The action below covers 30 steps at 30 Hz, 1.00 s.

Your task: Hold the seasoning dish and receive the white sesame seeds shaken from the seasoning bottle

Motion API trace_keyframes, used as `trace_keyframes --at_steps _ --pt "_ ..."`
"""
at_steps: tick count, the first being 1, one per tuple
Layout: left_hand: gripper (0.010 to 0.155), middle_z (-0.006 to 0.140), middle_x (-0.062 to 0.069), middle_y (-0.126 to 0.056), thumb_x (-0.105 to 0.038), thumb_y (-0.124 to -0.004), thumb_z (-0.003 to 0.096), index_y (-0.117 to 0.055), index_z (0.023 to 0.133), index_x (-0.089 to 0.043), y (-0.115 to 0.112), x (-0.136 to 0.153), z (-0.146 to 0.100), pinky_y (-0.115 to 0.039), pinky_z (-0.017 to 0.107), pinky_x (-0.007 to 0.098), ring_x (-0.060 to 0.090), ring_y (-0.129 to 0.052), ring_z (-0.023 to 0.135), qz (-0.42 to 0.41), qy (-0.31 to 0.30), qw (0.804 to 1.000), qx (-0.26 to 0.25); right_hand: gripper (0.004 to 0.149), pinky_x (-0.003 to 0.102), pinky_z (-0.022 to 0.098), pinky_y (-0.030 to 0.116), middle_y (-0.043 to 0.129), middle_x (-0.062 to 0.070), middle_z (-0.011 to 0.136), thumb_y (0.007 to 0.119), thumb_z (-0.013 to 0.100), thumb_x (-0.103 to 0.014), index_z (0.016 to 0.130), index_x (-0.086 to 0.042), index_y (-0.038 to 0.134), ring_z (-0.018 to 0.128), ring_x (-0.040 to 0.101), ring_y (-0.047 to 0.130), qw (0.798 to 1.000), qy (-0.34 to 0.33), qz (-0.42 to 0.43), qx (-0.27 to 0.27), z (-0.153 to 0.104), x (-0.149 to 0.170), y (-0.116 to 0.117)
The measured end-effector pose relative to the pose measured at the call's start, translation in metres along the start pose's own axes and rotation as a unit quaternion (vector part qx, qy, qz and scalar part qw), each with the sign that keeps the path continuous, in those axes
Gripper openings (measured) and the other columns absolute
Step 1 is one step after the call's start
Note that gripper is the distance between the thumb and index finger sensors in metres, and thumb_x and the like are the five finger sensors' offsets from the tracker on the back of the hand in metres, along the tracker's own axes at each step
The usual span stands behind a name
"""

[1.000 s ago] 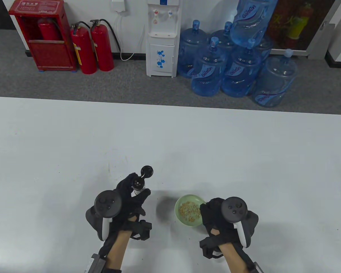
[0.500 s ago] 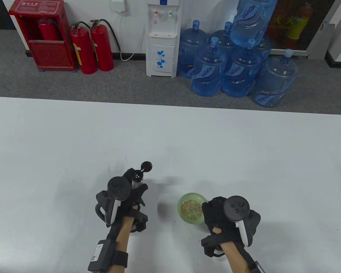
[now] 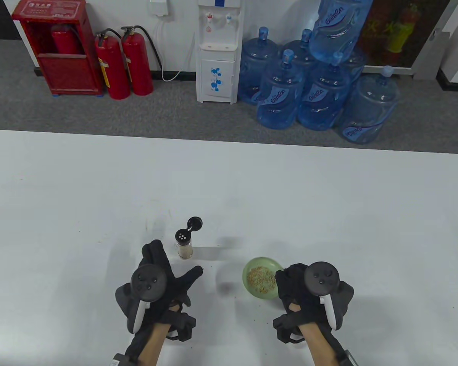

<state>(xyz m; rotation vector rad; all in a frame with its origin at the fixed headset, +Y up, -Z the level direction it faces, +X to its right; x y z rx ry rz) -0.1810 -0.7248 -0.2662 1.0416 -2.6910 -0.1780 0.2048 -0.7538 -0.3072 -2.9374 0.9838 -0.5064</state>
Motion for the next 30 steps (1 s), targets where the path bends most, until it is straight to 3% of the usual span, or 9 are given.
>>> trace_keyframes --at_steps 6,12,19,24,30 --pt "0.103 0.117 0.012 -0.03 -0.067 -0.083 0.0378 -0.033 0.113 -0.018 0.001 -0.003 -0.014 -0.04 0.079 0.066 0.044 -0.048 0.109 -0.021 -0.031 0.999 -0.037 0.038 0.045 0.064 0.073 0.082 -0.005 0.089 0.086 0.044 -0.051 0.064 -0.02 0.096 0.077 0.023 0.086 1.0 0.006 -0.007 0.001 0.002 0.003 0.0" --pt "0.098 0.117 0.011 -0.035 -0.067 -0.081 0.0393 -0.037 0.112 -0.018 0.023 0.004 -0.018 -0.042 0.079 0.065 0.043 -0.052 0.108 -0.002 -0.053 0.994 -0.094 0.038 0.045 0.064 0.073 0.082 -0.004 0.089 0.086 0.044 -0.051 0.064 -0.02 0.096 0.078 0.024 0.085 0.999 0.026 0.021 0.009 0.007 0.0 -0.01" --pt "0.095 0.117 0.011 -0.036 -0.067 -0.08 0.0407 -0.039 0.112 -0.018 0.027 0.02 -0.011 -0.043 0.079 0.065 0.043 -0.053 0.108 -0.036 -0.019 0.995 -0.089 0.038 0.045 0.064 0.073 0.082 -0.004 0.089 0.086 0.044 -0.05 0.065 -0.019 0.096 0.077 0.025 0.086 0.996 0.07 -0.025 0.041 0.041 -0.014 -0.02" --pt "0.095 0.117 0.011 -0.036 -0.067 -0.079 0.0411 -0.039 0.112 -0.018 0.026 0.019 -0.012 -0.042 0.079 0.065 0.043 -0.053 0.108 -0.049 -0.022 0.995 -0.086 0.039 0.046 0.065 0.071 0.081 -0.003 0.091 0.085 0.044 -0.05 0.065 -0.019 0.097 0.078 0.026 0.084 0.992 0.099 -0.064 0.044 0.063 -0.019 -0.007" --pt "0.095 0.117 0.012 -0.036 -0.067 -0.079 0.0413 -0.039 0.112 -0.018 0.023 0.016 -0.011 -0.042 0.079 0.065 0.044 -0.052 0.108 -0.042 -0.027 0.995 -0.083 0.039 0.046 0.066 0.069 0.079 -0.002 0.092 0.085 0.044 -0.05 0.065 -0.018 0.098 0.079 0.028 0.082 0.986 0.105 -0.115 0.053 0.072 -0.025 0.009"
Point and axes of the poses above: the tracker on the back of each hand, its own x axis roughly to the little-finger side, its own z axis roughly from the wrist to the fingertips, y = z × x, the point moved 4 cm from there along z, roughly from the wrist to the fingertips
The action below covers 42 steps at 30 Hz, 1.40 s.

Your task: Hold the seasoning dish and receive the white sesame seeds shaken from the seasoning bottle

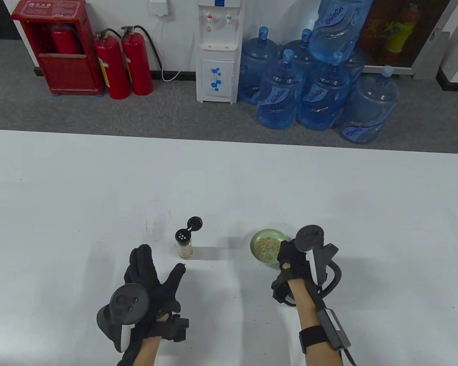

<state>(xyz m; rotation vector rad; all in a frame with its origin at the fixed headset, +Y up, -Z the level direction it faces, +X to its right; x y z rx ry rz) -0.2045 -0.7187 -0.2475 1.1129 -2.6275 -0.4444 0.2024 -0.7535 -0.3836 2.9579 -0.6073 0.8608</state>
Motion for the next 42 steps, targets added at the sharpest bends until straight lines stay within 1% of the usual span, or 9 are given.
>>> trace_keyframes --at_steps 8,14,18,22,26,29,34,36,42 --pt "0.094 0.117 0.012 -0.036 -0.067 -0.079 0.0415 -0.039 0.112 -0.018 0.0 0.0 0.0 -0.042 0.079 0.065 0.044 -0.052 0.108 -0.003 0.007 1.0 0.007 0.043 0.047 0.067 0.065 0.074 0.0 0.097 0.082 0.046 -0.052 0.071 -0.019 0.095 0.082 0.03 0.076 0.999 -0.009 -0.041 0.0 -0.003 -0.006 0.004" --pt "0.094 0.117 0.012 -0.037 -0.067 -0.079 0.0415 -0.04 0.112 -0.018 -0.001 -0.001 0.0 -0.042 0.078 0.066 0.044 -0.052 0.108 -0.005 0.006 1.0 0.02 0.06 0.05 0.073 0.058 0.059 0.002 0.106 0.077 0.044 -0.061 0.089 -0.022 0.079 0.093 0.032 0.065 0.999 -0.041 -0.024 0.009 -0.011 0.001 -0.008" --pt "0.094 0.117 0.012 -0.037 -0.067 -0.079 0.0415 -0.041 0.112 -0.018 -0.004 -0.001 0.001 -0.041 0.078 0.066 0.046 -0.051 0.108 0.008 0.005 0.999 0.043 0.072 0.054 0.076 0.048 0.044 0.004 0.111 0.077 0.043 -0.065 0.098 -0.02 0.066 0.101 0.035 0.052 0.995 -0.095 0.034 0.009 -0.034 0.001 -0.03" --pt "0.096 0.117 0.013 -0.036 -0.069 -0.079 0.041 -0.041 0.112 -0.018 -0.005 -0.001 0.0 -0.039 0.078 0.067 0.047 -0.048 0.109 0.049 0.0 0.997 0.064 0.08 0.057 0.078 0.041 0.036 0.007 0.113 0.076 0.043 -0.068 0.103 -0.019 0.058 0.104 0.038 0.043 0.986 -0.161 0.043 0.009 -0.064 0.002 -0.048" --pt "0.1 0.119 0.013 -0.03 -0.073 -0.077 0.0401 -0.036 0.114 -0.019 -0.012 -0.001 -0.001 -0.035 0.079 0.067 0.048 -0.04 0.111 0.126 -0.007 0.985 0.114 0.088 0.059 0.078 0.036 0.029 0.007 0.115 0.075 0.042 -0.073 0.107 -0.019 0.051 0.107 0.039 0.037 0.977 -0.214 -0.004 0.01 -0.092 0.009 -0.054" --pt "0.103 0.119 0.012 -0.027 -0.076 -0.075 0.039 -0.034 0.114 -0.019 -0.014 -0.003 -0.002 -0.034 0.08 0.067 0.049 -0.037 0.112 0.177 -0.019 0.976 0.125 0.092 0.06 0.078 0.033 0.026 0.007 0.116 0.074 0.04 -0.076 0.108 -0.02 0.047 0.109 0.039 0.032 0.969 -0.239 -0.049 0.023 -0.1 0.019 -0.054" --pt "0.106 0.119 0.012 -0.025 -0.079 -0.074 0.0375 -0.032 0.115 -0.019 -0.013 -0.004 -0.001 -0.033 0.08 0.067 0.048 -0.035 0.113 0.2 -0.021 0.972 0.118 0.097 0.06 0.079 0.031 0.024 0.006 0.116 0.071 0.038 -0.081 0.109 -0.022 0.043 0.109 0.038 0.029 0.96 -0.247 -0.114 0.071 -0.099 0.036 -0.049" --pt "0.106 0.119 0.012 -0.025 -0.079 -0.074 0.037 -0.032 0.115 -0.02 -0.014 -0.004 0.0 -0.033 0.08 0.067 0.048 -0.035 0.113 0.205 -0.02 0.971 0.117 0.098 0.06 0.079 0.031 0.024 0.006 0.116 0.071 0.038 -0.082 0.11 -0.022 0.043 0.109 0.038 0.029 0.958 -0.248 -0.131 0.066 -0.098 0.037 -0.045" --pt "0.106 0.119 0.012 -0.025 -0.08 -0.073 0.0371 -0.032 0.115 -0.02 -0.017 -0.002 0.0 -0.032 0.08 0.067 0.048 -0.035 0.113 0.22 -0.015 0.968 0.122 0.097 0.059 0.079 0.033 0.026 0.003 0.116 0.07 0.037 -0.083 0.109 -0.024 0.044 0.11 0.036 0.032 0.956 -0.245 -0.134 0.095 -0.1 0.034 -0.047"
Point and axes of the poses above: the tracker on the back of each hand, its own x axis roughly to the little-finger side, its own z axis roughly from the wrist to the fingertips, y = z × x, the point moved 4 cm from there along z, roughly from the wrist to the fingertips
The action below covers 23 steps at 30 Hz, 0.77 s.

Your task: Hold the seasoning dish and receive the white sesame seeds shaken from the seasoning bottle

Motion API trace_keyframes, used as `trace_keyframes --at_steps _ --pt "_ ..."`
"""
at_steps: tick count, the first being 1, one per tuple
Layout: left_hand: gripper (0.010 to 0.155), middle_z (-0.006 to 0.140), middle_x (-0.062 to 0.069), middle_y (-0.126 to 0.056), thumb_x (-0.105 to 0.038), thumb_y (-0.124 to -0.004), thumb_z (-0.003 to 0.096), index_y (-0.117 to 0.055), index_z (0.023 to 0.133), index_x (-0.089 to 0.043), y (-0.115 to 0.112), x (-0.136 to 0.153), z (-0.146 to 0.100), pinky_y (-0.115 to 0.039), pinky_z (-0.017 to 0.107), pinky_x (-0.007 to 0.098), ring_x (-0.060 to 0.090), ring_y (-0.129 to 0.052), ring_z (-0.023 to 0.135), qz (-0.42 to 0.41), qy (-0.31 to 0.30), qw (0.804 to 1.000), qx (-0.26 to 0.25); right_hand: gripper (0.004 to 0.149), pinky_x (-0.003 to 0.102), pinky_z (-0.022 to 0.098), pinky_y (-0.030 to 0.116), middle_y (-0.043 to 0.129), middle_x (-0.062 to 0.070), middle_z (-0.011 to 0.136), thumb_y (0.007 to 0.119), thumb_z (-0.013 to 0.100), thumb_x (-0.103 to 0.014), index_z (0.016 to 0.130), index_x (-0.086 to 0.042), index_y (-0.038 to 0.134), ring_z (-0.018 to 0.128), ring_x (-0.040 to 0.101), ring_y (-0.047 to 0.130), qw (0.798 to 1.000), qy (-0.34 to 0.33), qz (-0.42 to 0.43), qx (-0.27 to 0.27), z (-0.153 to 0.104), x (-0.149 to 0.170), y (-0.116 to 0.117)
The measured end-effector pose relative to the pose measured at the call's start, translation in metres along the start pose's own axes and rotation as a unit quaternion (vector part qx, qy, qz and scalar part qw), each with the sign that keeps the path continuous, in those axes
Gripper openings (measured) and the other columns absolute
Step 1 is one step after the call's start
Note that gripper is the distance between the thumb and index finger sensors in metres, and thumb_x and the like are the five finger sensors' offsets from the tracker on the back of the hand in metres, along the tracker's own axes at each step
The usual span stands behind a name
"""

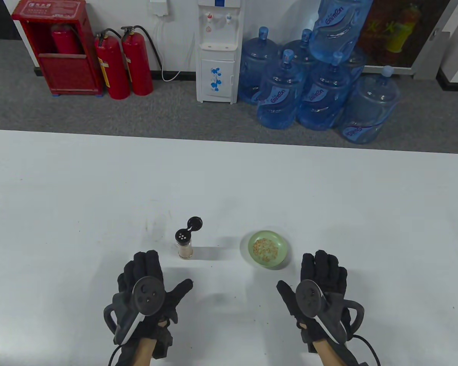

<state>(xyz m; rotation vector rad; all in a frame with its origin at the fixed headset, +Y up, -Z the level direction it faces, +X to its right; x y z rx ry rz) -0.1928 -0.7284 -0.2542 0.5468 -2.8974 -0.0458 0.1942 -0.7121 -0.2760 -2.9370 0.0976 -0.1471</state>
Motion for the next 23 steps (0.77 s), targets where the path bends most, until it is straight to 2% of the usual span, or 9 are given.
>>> trace_keyframes --at_steps 16,23 --pt "0.105 0.119 0.012 -0.025 -0.079 -0.072 0.0376 -0.032 0.115 -0.02 -0.0018 -0.0005 0.0001 -0.032 0.08 0.067 0.048 -0.035 0.113 -0.006 0.003 1.0 0.007 0.095 0.059 0.079 0.033 0.027 0.005 0.116 0.07 0.038 -0.081 0.109 -0.023 0.045 0.109 0.037 0.035 1.0 0.005 0.004 -0.005 -0.0016 -0.0012 -0.006" --pt "0.105 0.119 0.012 -0.025 -0.079 -0.072 0.0376 -0.032 0.115 -0.02 -0.0024 -0.0008 0.0006 -0.032 0.08 0.067 0.048 -0.035 0.113 -0.008 0.002 1.0 0.007 0.095 0.059 0.079 0.033 0.028 0.005 0.116 0.07 0.038 -0.081 0.109 -0.022 0.045 0.109 0.037 0.035 1.0 0.008 0.002 -0.01 0.0007 0.0004 -0.0016"
Point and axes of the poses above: the tracker on the back of each hand, its own x axis roughly to the little-finger side, its own z axis roughly from the wrist to the fingertips, y = z × x, the point moved 4 cm from there along z, roughly from the wrist to the fingertips
